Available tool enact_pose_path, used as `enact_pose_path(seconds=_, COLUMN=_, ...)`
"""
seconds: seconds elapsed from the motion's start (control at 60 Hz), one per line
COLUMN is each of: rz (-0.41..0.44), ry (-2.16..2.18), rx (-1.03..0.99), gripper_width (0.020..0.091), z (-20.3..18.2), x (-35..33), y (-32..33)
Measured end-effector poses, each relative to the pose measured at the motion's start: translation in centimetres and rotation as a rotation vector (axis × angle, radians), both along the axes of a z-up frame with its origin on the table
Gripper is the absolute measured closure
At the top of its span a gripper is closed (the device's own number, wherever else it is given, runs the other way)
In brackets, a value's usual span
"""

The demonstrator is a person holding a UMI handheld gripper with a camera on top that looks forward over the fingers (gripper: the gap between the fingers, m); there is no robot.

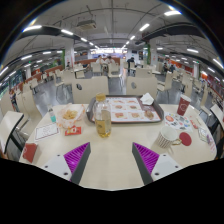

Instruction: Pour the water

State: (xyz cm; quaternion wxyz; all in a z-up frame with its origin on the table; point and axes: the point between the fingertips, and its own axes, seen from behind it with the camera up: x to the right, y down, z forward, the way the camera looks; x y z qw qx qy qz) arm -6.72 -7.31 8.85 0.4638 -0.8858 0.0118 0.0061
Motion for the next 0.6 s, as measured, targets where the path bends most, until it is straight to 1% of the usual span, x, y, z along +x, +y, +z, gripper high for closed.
enact_pose_path(seconds=0.133, rz=0.009, ry=0.025, rx=0.068, gripper_width=0.0246, z=-0.8, x=-2.5, y=5.9)
enact_pose_path(seconds=0.383, rz=-0.032, ry=0.004, rx=0.133, gripper_width=0.0259, z=-3.1, x=-3.2, y=13.6)
enact_pose_path(seconds=0.45, rz=-0.032, ry=0.0, rx=0.151, gripper_width=0.0304, z=-3.5, x=-3.3, y=15.0)
enact_pose_path(seconds=0.517, rz=-0.039, ry=-0.021, rx=0.168, gripper_width=0.0374, z=-3.9, x=-3.1, y=16.1)
enact_pose_path(seconds=0.55, rz=-0.041, ry=-0.035, rx=0.177, gripper_width=0.0414, z=-4.1, x=-3.0, y=16.6)
enact_pose_path(seconds=0.6, rz=-0.04, ry=-0.045, rx=0.184, gripper_width=0.0506, z=-4.3, x=-3.0, y=17.2)
